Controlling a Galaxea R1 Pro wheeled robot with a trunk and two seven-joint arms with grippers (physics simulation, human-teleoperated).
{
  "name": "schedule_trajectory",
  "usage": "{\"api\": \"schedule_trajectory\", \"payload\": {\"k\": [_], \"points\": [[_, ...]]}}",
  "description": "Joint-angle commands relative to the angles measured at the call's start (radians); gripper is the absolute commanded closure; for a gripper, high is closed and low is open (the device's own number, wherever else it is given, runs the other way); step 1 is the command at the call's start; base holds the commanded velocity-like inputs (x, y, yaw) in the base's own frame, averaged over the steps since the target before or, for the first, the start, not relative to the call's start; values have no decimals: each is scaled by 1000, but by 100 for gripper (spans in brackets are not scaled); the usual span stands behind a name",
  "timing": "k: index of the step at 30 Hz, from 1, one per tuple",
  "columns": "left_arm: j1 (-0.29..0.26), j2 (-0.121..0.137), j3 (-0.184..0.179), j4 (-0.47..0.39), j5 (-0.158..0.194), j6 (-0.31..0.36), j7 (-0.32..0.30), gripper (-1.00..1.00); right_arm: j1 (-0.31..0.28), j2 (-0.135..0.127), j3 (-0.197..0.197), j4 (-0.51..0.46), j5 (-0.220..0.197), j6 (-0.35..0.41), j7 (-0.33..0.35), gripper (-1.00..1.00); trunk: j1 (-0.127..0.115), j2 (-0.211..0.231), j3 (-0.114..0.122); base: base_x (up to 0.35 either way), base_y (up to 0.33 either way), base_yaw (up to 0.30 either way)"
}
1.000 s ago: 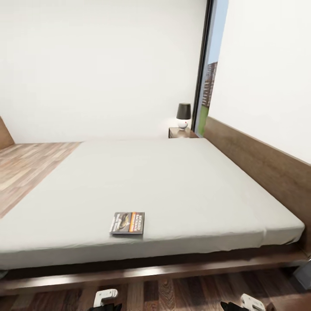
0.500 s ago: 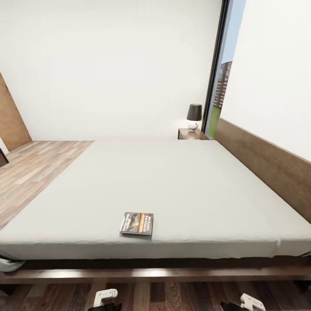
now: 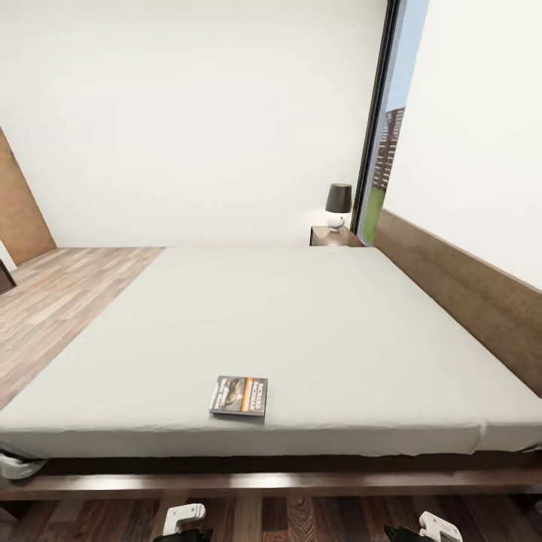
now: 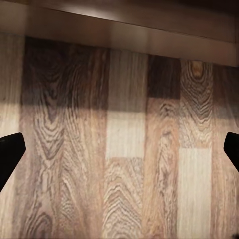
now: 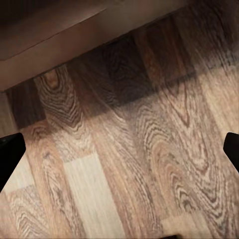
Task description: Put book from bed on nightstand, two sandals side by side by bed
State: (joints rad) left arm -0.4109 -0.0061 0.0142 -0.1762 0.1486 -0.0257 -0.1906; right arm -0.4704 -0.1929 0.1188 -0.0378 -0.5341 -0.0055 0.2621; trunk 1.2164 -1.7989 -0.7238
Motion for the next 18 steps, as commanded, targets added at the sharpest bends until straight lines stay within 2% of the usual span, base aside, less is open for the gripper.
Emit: {"api": "schedule_trajectory", "payload": {"k": [1,9,13,18], "points": [[-1,0,1,1,8,-2,-4,-100,-1,0,9,1,-10,-1,3,-100,-4,7,2,0,0,0],[-1,1,1,1,8,-5,-4,-100,-1,0,10,1,-10,-1,2,-100,-35,63,27,0,0,0],[-1,1,1,1,8,-17,-4,-100,-1,13,8,7,-13,3,2,-100,-50,91,40,0,0,0],[-1,1,1,1,9,-21,-4,-100,0,20,7,95,-17,5,2,-100,-69,126,56,0,0,0]]}}
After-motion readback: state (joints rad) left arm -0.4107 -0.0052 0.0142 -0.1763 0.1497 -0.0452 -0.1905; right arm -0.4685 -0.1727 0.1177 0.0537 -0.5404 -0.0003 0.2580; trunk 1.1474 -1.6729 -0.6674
